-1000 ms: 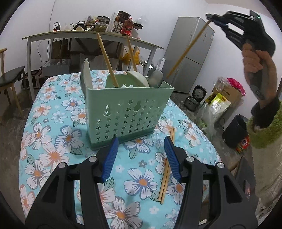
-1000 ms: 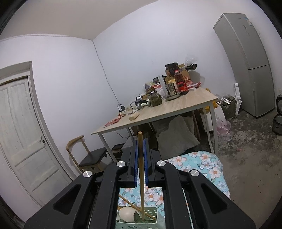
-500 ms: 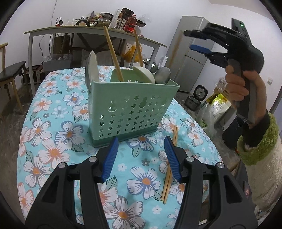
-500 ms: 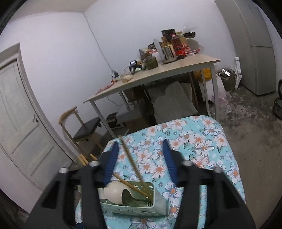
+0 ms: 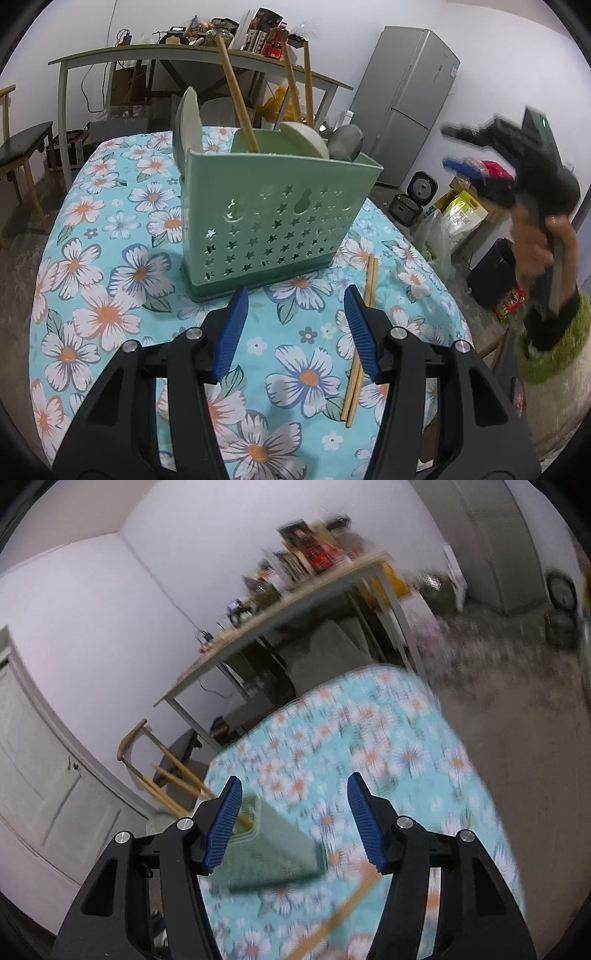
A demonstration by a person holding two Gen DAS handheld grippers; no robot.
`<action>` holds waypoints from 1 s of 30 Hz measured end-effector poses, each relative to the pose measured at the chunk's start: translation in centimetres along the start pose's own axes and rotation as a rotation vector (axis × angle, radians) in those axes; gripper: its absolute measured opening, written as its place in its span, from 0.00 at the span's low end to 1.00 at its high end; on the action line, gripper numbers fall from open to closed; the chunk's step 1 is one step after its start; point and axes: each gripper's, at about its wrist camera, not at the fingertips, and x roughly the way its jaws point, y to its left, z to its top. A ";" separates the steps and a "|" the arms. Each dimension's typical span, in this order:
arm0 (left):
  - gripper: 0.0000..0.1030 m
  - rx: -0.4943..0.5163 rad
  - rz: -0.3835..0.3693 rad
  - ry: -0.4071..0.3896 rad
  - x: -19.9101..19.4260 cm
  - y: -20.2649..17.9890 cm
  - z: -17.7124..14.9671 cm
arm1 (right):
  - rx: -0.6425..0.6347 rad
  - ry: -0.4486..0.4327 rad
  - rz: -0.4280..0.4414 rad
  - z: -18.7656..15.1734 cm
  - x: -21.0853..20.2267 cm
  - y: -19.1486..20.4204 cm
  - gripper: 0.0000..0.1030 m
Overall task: Organize utensils
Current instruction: 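Move both tools down to the last loose wooden chopsticks on the cloth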
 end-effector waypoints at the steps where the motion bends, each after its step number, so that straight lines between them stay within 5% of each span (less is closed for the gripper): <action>1: 0.50 -0.002 0.008 0.005 0.1 0.1 -0.1 | 0.034 0.029 -0.002 -1.0 0.3 -0.9 0.56; 8: 0.50 -0.021 0.069 0.078 1.6 1.0 -0.6 | 0.208 0.226 -0.025 -8.7 3.1 -4.9 0.56; 12: 0.50 -0.019 0.075 0.091 1.8 1.2 -0.8 | 0.294 0.300 -0.001 -12.2 4.7 -6.1 0.46; 30: 0.50 0.007 0.067 0.138 3.0 -0.1 -1.1 | 0.441 0.347 0.080 -15.3 8.7 -7.3 0.10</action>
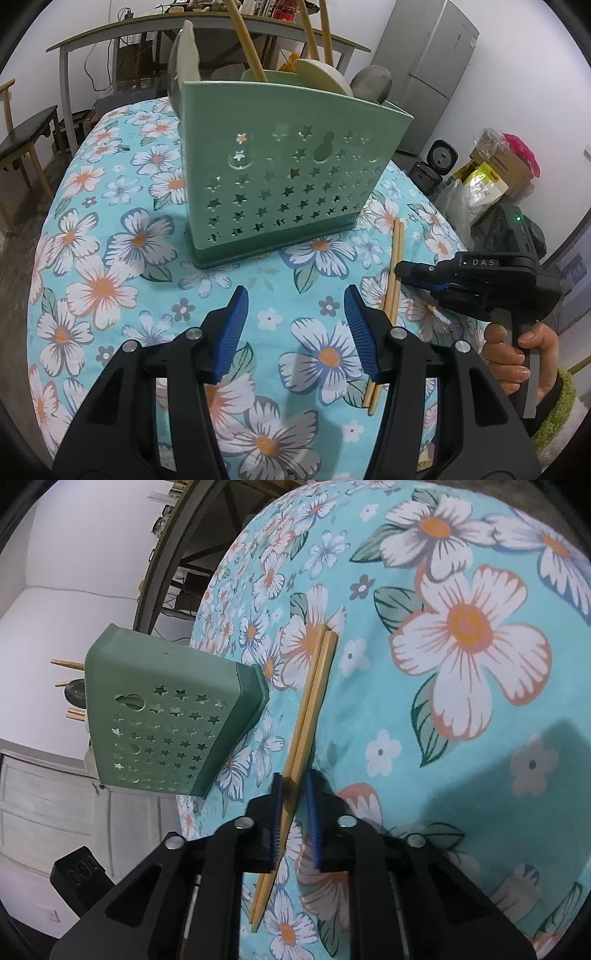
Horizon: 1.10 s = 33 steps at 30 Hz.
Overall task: Organize utensils
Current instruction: 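Move both tools down to the last loose wooden chopsticks on the cloth, then close the left tool on a wooden chopstick while the right tool grasps another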
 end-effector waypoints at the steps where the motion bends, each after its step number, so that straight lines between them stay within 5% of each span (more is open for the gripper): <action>1: 0.50 0.001 0.001 0.001 0.0 -0.1 0.0 | 0.007 -0.001 0.011 0.0 0.0 -0.2 0.09; 14: 0.50 0.035 -0.019 0.043 1.5 -1.4 0.0 | 0.015 -0.001 0.042 -0.4 -1.5 -1.3 0.09; 29: 0.50 0.269 -0.098 0.241 7.8 -7.8 -1.6 | 0.019 -0.032 -0.007 -1.2 -4.7 -3.7 0.09; 33: 0.39 0.309 -0.066 0.239 8.6 -8.8 -1.5 | 0.017 -0.034 -0.007 -1.3 -4.8 -3.8 0.09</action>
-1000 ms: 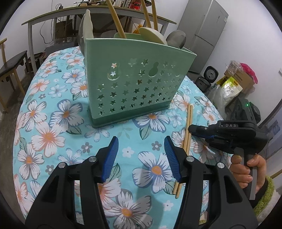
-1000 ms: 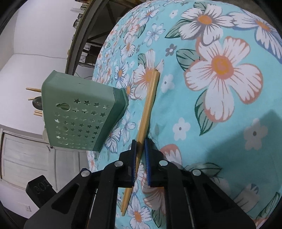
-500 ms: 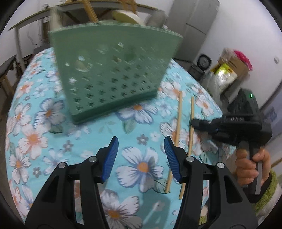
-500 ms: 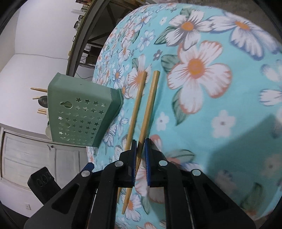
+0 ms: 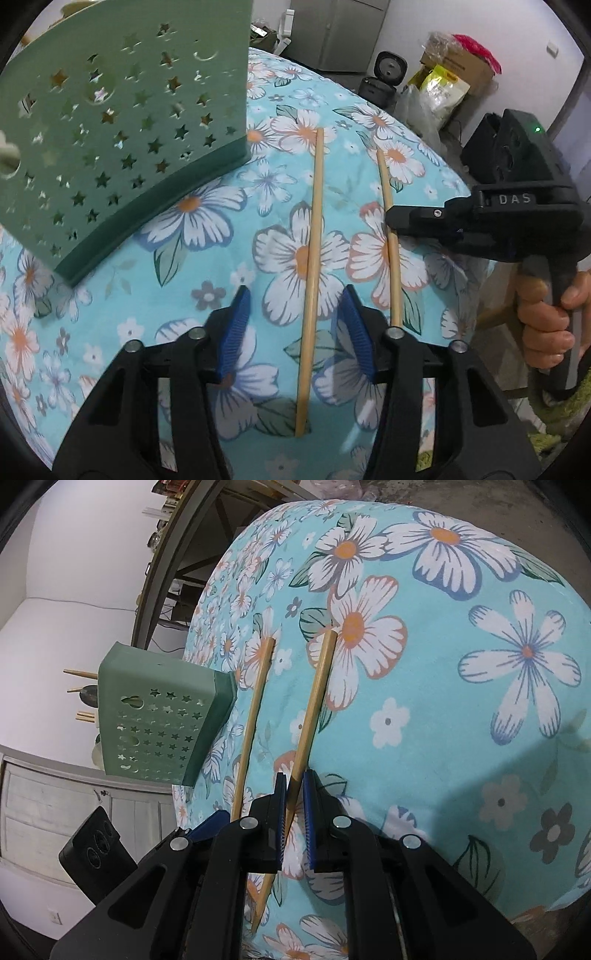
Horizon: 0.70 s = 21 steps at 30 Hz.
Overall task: Organize utensils
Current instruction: 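Close the left tool on a wooden chopstick while the right tool grasps another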
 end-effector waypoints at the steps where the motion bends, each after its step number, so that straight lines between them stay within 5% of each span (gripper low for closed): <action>1: 0.31 0.002 0.006 -0.001 0.1 -0.1 0.1 | 0.000 -0.001 0.002 0.0 0.0 0.0 0.09; 6: 0.10 -0.012 0.000 -0.003 0.3 0.1 0.1 | 0.001 -0.004 0.006 0.0 0.1 -0.1 0.09; 21: 0.05 -0.038 0.038 0.045 -3.5 2.0 -4.0 | -0.031 0.030 -0.015 -1.0 0.7 1.4 0.09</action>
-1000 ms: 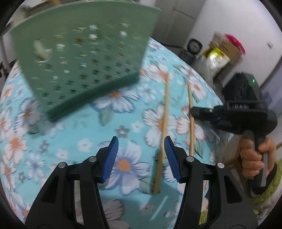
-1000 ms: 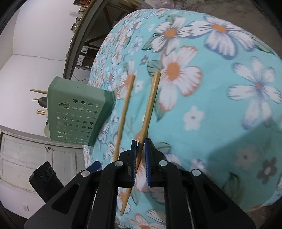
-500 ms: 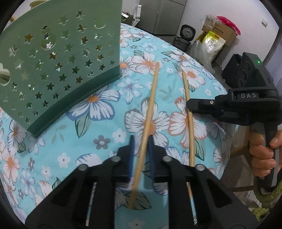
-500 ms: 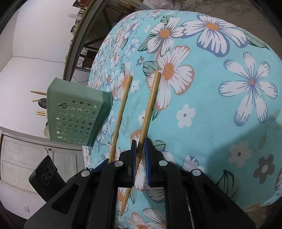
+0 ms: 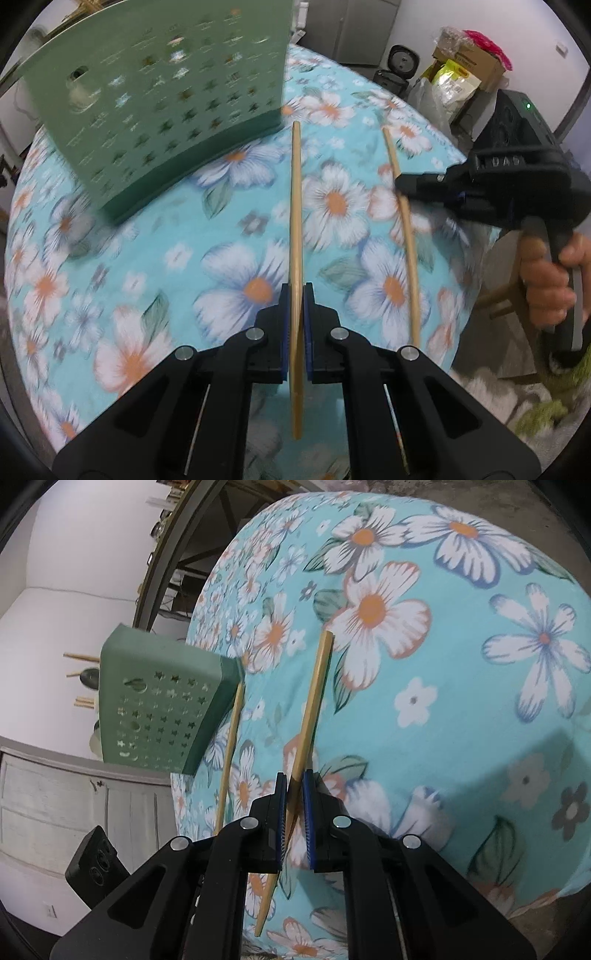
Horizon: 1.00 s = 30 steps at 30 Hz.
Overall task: Organize utensils
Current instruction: 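Close the left tool on a wooden chopstick while the right tool grasps another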
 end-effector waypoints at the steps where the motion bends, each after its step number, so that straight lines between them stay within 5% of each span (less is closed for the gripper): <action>1: 0.05 -0.016 0.011 0.012 -0.4 0.6 -0.7 | -0.007 0.007 -0.003 -0.1 0.2 0.3 0.09; 6: 0.08 -0.067 0.044 0.048 -1.8 2.4 -2.3 | -0.037 0.027 -0.027 -0.7 0.7 1.2 0.09; 10: 0.34 -0.093 0.044 0.024 -2.5 3.0 -2.3 | -0.053 0.036 -0.051 -0.5 0.9 1.8 0.10; 17: 0.34 -0.083 0.041 -0.019 -1.5 2.8 0.3 | -0.078 0.006 -0.087 0.2 0.6 3.0 0.30; 30: 0.34 0.013 0.135 -0.048 3.1 1.5 5.5 | -0.049 -0.034 -0.091 3.1 1.7 2.5 0.30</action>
